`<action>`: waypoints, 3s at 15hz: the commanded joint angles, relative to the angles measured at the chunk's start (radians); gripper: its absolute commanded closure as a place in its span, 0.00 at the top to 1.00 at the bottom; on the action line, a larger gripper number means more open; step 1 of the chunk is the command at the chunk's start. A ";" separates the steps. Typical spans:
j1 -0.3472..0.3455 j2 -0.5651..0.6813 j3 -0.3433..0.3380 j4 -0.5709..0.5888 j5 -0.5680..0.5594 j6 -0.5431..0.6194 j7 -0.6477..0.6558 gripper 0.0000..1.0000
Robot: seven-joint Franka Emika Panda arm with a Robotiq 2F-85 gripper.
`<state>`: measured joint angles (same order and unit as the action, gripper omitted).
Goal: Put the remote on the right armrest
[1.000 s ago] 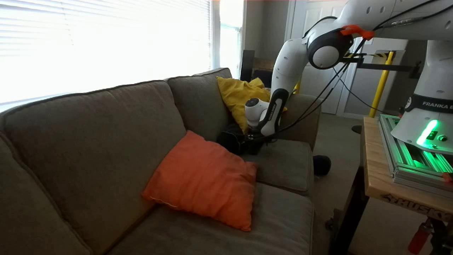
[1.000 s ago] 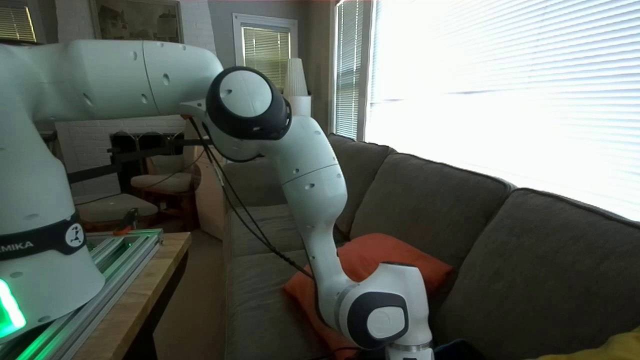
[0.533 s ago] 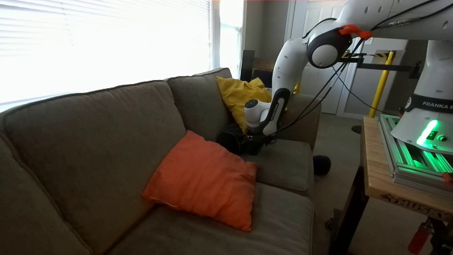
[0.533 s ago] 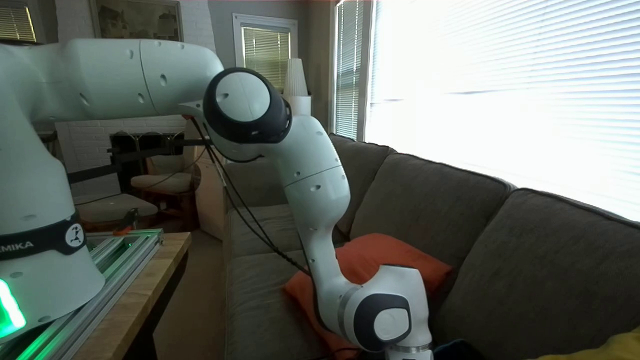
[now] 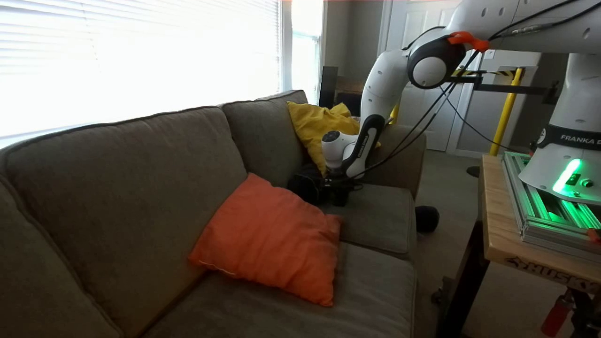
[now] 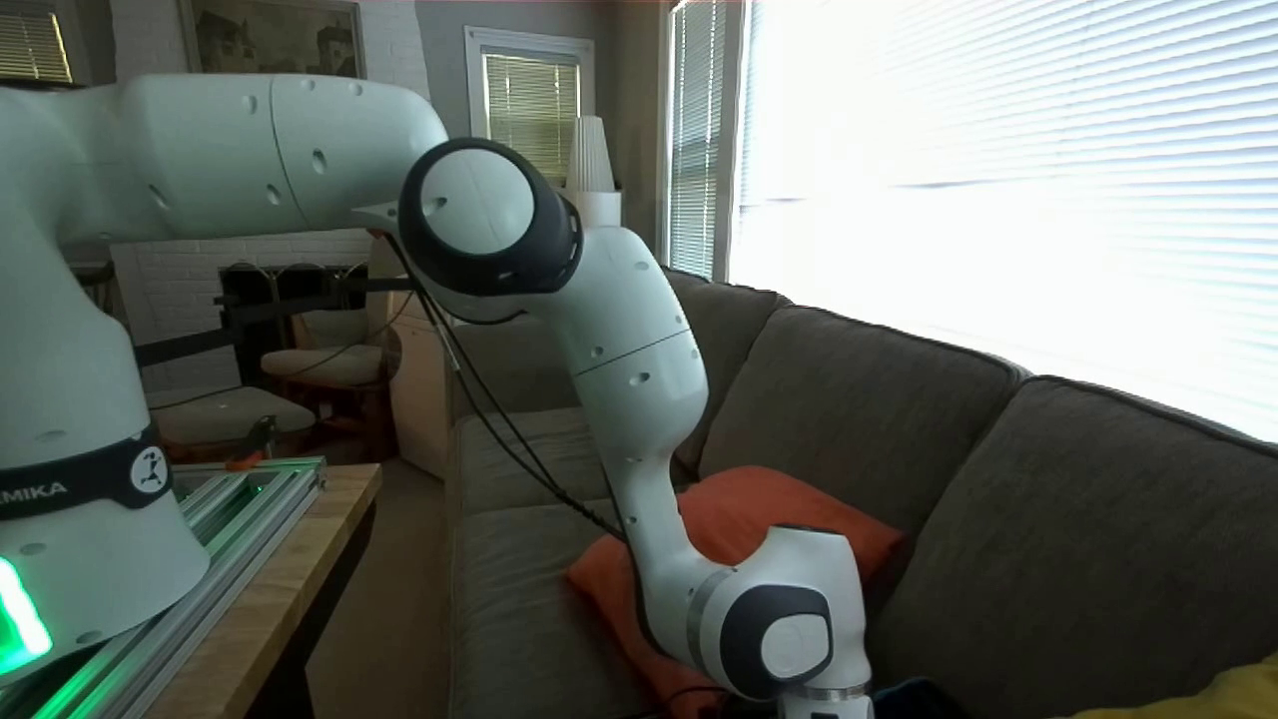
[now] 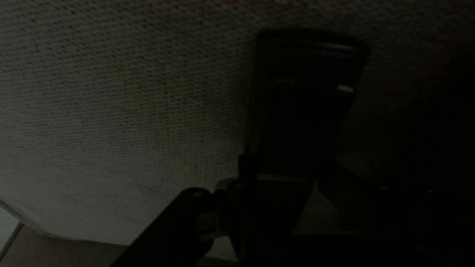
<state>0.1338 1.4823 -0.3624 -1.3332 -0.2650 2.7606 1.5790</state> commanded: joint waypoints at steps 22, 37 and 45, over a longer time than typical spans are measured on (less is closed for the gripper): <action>0.285 -0.172 -0.100 -0.283 -0.079 0.000 -0.033 0.25; 0.243 -0.021 -0.033 -0.145 0.032 0.127 -0.100 1.00; 0.181 0.008 0.004 -0.084 -0.025 0.141 -0.110 0.74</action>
<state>0.3547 1.4900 -0.3828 -1.4431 -0.2506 2.8964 1.4724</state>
